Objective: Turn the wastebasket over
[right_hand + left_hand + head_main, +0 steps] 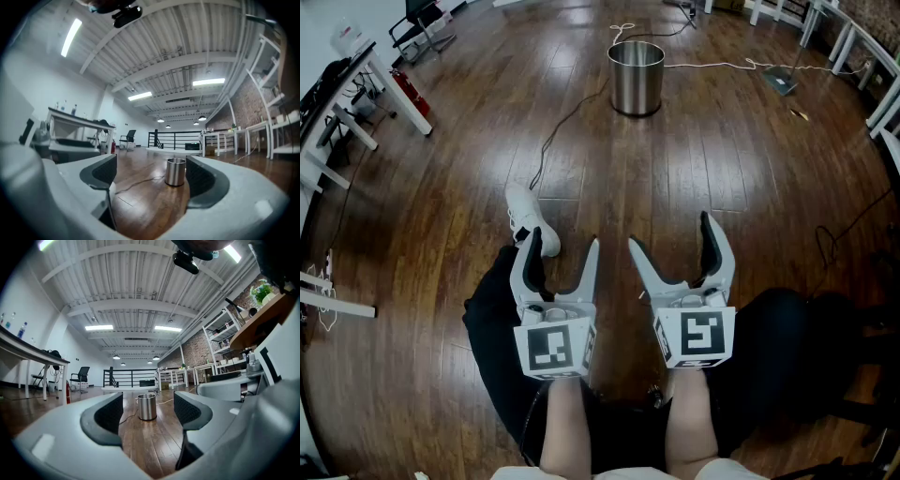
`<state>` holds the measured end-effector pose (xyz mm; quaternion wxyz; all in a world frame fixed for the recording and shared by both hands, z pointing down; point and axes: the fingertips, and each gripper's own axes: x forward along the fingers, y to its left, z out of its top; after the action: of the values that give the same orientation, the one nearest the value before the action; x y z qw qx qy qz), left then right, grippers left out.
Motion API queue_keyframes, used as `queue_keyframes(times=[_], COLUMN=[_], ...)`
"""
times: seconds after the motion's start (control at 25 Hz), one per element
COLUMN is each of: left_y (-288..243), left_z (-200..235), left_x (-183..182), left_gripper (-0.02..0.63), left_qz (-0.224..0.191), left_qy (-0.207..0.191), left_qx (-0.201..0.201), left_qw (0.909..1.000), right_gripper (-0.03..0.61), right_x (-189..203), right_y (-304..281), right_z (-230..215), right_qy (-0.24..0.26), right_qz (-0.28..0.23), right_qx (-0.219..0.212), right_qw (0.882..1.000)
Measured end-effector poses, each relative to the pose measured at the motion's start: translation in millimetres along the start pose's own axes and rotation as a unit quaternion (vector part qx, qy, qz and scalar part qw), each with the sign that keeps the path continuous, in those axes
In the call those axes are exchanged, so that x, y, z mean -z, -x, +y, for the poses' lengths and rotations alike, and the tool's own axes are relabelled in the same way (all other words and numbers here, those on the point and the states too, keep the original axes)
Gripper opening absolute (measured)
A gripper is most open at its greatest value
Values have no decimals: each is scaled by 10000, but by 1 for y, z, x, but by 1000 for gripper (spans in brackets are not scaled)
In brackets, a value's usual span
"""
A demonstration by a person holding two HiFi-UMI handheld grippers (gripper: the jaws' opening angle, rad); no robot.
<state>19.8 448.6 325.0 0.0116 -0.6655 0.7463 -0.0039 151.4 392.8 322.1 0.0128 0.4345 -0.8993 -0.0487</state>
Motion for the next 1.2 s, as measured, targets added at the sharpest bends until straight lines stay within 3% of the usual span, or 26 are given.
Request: queue_keyframes(times=[0.08, 0.2, 0.76, 1.08, 1.2], left_y=[-19, -48, -208, -315, -356], left_z=[7, 14, 54, 83, 84], left_x=[-3, -9, -29, -65, -71], left_gripper=[356, 353, 348, 348, 348], left_qz=[-85, -155, -498, -865, -921], left_qy=[-56, -58, 89, 61, 96], left_qx=[88, 146, 530, 826, 970], left_qw=[9999, 9998, 9973, 9928, 9910], right_gripper=[448, 448, 445, 445, 445], right_x=[12, 19, -23, -74, -80], right_y=[-13, -33, -177, -270, -302], right_z=[-28, -60, -83, -106, -125], right_qy=[119, -155, 210, 477, 196], right_qz=[261, 319, -96, -595, -714], right_qx=[306, 537, 159, 360, 518], right_qw=[9991, 9979, 9996, 9964, 9959])
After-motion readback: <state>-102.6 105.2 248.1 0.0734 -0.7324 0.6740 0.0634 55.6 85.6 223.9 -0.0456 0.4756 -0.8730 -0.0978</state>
